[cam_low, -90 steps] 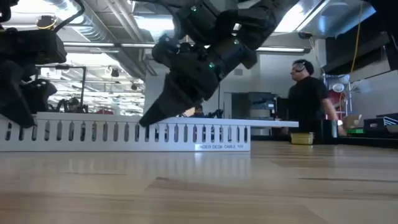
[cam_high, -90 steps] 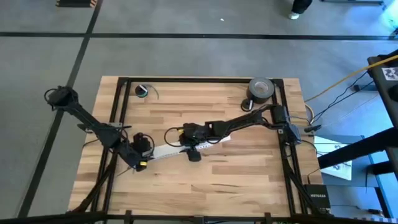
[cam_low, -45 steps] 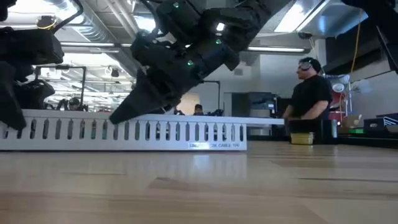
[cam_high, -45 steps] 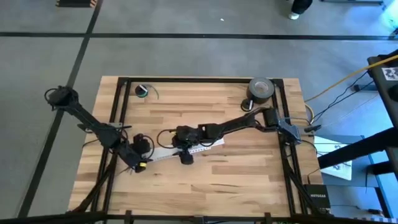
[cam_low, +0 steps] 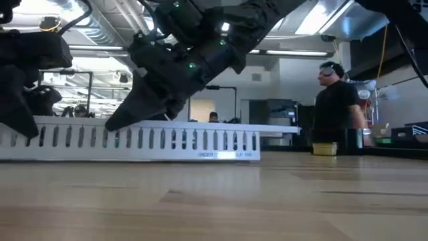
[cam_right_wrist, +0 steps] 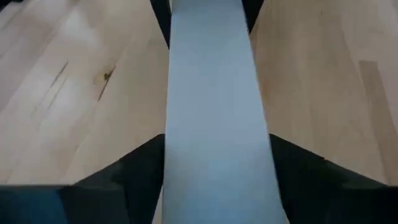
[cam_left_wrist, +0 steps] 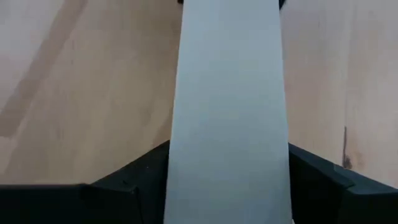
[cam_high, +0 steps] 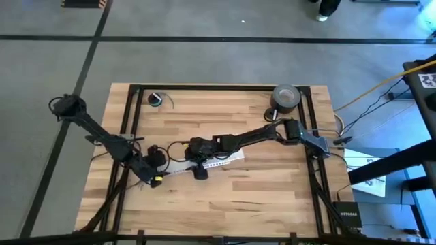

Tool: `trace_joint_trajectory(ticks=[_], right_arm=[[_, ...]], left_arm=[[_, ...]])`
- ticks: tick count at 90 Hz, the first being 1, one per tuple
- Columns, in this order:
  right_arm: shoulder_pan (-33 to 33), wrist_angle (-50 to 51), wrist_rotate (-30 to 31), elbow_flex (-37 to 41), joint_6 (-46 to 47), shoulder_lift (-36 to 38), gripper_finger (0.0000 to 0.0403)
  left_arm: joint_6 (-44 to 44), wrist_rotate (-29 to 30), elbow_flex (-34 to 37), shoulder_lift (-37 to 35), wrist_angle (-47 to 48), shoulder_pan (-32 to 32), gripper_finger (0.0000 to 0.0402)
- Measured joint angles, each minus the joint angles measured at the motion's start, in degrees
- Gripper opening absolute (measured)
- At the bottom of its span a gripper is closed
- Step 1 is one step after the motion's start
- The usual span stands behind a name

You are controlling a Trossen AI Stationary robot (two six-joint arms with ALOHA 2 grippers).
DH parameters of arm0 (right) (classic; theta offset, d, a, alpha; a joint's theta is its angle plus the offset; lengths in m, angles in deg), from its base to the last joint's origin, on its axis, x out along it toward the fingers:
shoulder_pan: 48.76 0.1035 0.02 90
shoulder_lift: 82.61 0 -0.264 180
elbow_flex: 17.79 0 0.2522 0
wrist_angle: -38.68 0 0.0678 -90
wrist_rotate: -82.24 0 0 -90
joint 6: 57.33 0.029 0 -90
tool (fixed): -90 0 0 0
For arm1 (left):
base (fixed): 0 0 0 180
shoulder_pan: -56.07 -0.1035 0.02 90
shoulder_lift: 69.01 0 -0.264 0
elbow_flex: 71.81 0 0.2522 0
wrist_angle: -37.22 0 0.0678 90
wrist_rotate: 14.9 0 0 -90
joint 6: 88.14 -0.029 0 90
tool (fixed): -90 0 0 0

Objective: Ziptie cables
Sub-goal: Close the white cable duct

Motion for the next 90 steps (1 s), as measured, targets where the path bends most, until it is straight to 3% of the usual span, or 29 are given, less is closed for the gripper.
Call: trace_joint_trajectory(ticks=[20,44,66,76,90], right_arm=[[-0.5,4.9,-0.02,0.06,-0.35,2.46,0.0304],[-3.32,13.52,-1.94,1.93,-6.2,6.66,0.032],[-7.79,5.08,-9.74,14.09,-9.18,13.33,0.0321],[-9.12,-3.17,-10.55,20.32,-9.46,15.94,0.0321],[-9.93,-3.5,-10.57,23.91,-9.96,19.38,0.0321]], left_arm=[[1.28,-1.03,0.08,0.0,-0.63,0.07,0.0235],[1.24,-0.57,0.1,0.0,-5.91,-3.89,0.0235],[-3.45,-0.61,0.08,2.54,-13.85,-10.71,0.0283],[-1.8,-0.56,0.09,5.17,-16.68,-14.23,0.0317],[-1.61,0.25,-0.57,5.98,-18.25,-16.57,0.0336]])
